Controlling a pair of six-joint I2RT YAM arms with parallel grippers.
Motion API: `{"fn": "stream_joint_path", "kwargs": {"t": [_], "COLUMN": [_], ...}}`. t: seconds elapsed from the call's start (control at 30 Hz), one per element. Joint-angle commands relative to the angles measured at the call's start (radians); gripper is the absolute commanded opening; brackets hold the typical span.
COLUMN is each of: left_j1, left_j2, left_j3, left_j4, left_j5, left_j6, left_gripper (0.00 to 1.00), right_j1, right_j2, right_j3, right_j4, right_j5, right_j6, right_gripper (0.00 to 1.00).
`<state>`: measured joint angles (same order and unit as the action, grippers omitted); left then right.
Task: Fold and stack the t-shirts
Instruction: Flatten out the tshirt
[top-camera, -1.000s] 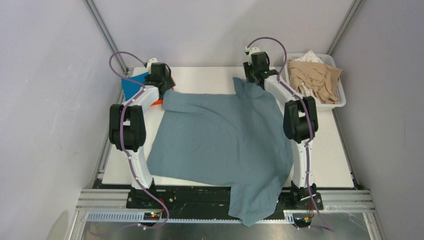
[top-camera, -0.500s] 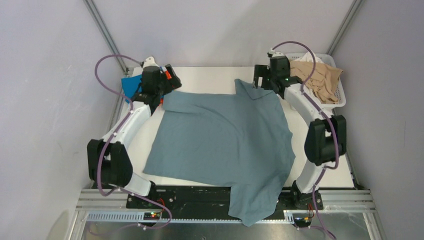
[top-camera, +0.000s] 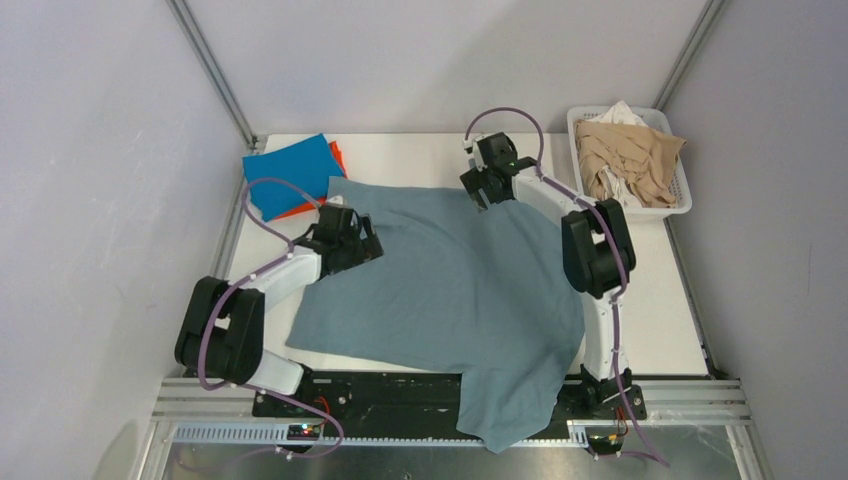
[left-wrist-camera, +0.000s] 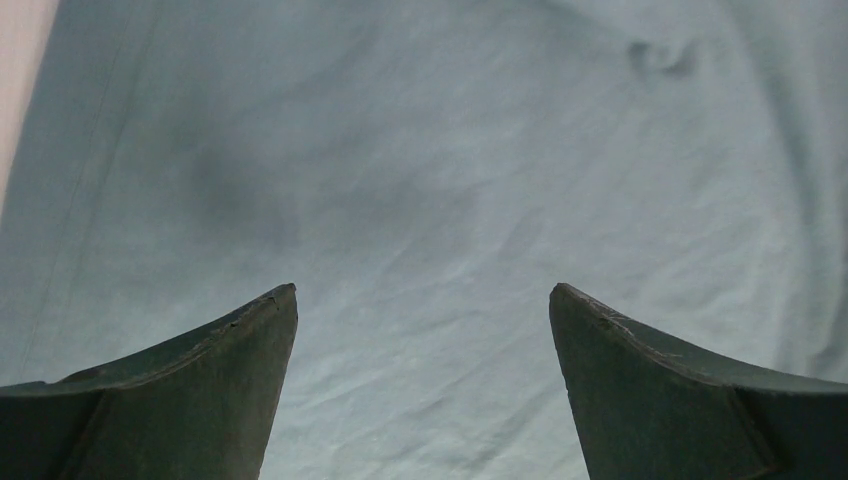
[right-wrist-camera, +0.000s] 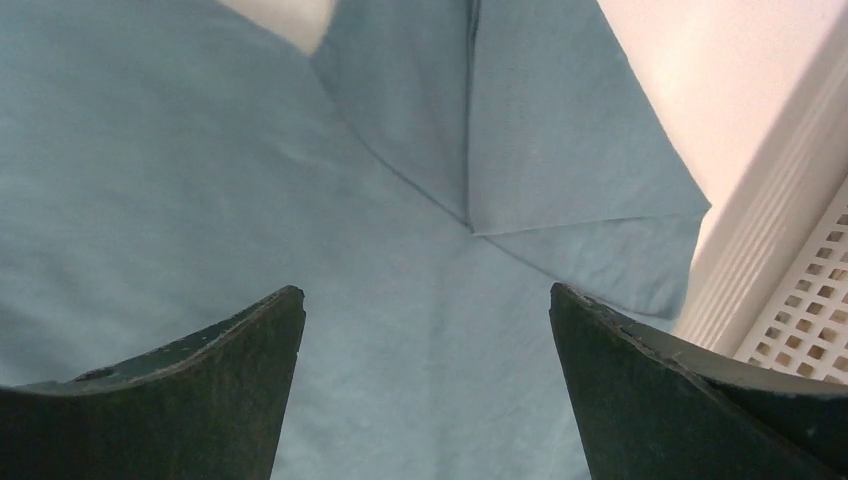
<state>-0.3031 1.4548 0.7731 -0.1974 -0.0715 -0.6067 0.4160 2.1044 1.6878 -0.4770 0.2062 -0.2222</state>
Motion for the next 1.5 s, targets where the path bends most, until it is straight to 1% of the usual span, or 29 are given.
{"fn": "stream_joint_path", "kwargs": {"t": [0.0,0.13,0.23,0.4,0.53,0.7,0.77,0.83,0.93,1.0,1.13,1.27,1.33,1.4,1.43,1.47], "left_j1": [0.0,0.0,0.0,0.001,0.002,0.002,0.001,0.002,0.001,0.002,0.002,0.007,0.011,0.014,0.014,0.015], "left_j2": [-0.057,-0.084,-0.134,-0.218,-0.268,-0.263,-0.263,-0.269,-0.295,-0.308,-0.319,-0.306,-0.287,-0.262,-0.246,-0.235], "left_j3": [-0.057,-0.127,-0.195,-0.273,-0.288,-0.282,-0.281,-0.283,-0.289,-0.291,-0.289,-0.285,-0.276,-0.263,-0.252,-0.246], "left_j4": [0.02,0.017,-0.001,-0.03,-0.075,-0.101,-0.105,-0.113,-0.121,-0.127,-0.143,-0.154,-0.159,-0.171,-0.18,-0.182], "left_j5": [-0.06,-0.101,-0.124,-0.141,-0.172,-0.179,-0.181,-0.187,-0.196,-0.201,-0.215,-0.222,-0.225,-0.229,-0.234,-0.235], "left_j6": [-0.054,-0.067,-0.076,-0.102,-0.101,-0.103,-0.102,-0.103,-0.111,-0.115,-0.125,-0.135,-0.138,-0.141,-0.142,-0.143], "left_gripper": [1.0,1.0,1.0,1.0,1.0,1.0,1.0,1.0,1.0,1.0,1.0,1.0,1.0,1.0,1.0,1.0], "right_j1": [-0.036,-0.05,-0.066,-0.08,-0.079,-0.079,-0.077,-0.079,-0.083,-0.088,-0.103,-0.122,-0.133,-0.136,-0.137,-0.134], "right_j2": [0.064,0.13,0.16,0.207,0.234,0.234,0.225,0.228,0.258,0.278,0.316,0.383,0.409,0.415,0.403,0.393], "right_j3": [0.117,0.187,0.23,0.25,0.253,0.245,0.222,0.212,0.237,0.259,0.3,0.39,0.43,0.444,0.432,0.421], "right_j4": [-0.043,-0.057,-0.061,-0.063,-0.056,-0.047,-0.017,0.016,0.058,0.078,0.135,0.173,0.177,0.181,0.162,0.142], "right_j5": [0.086,0.114,0.118,0.062,0.043,0.014,0.009,0.03,0.119,0.146,0.162,0.191,0.185,0.152,0.074,0.028], "right_j6": [-0.069,-0.09,-0.114,-0.189,-0.244,-0.246,-0.25,-0.257,-0.273,-0.289,-0.31,-0.333,-0.338,-0.345,-0.349,-0.367], "right_gripper": [0.95,0.94,0.94,0.94,0.94,0.94,0.95,0.94,0.93,0.92,0.9,0.89,0.88,0.79,0.73,0.71]}}
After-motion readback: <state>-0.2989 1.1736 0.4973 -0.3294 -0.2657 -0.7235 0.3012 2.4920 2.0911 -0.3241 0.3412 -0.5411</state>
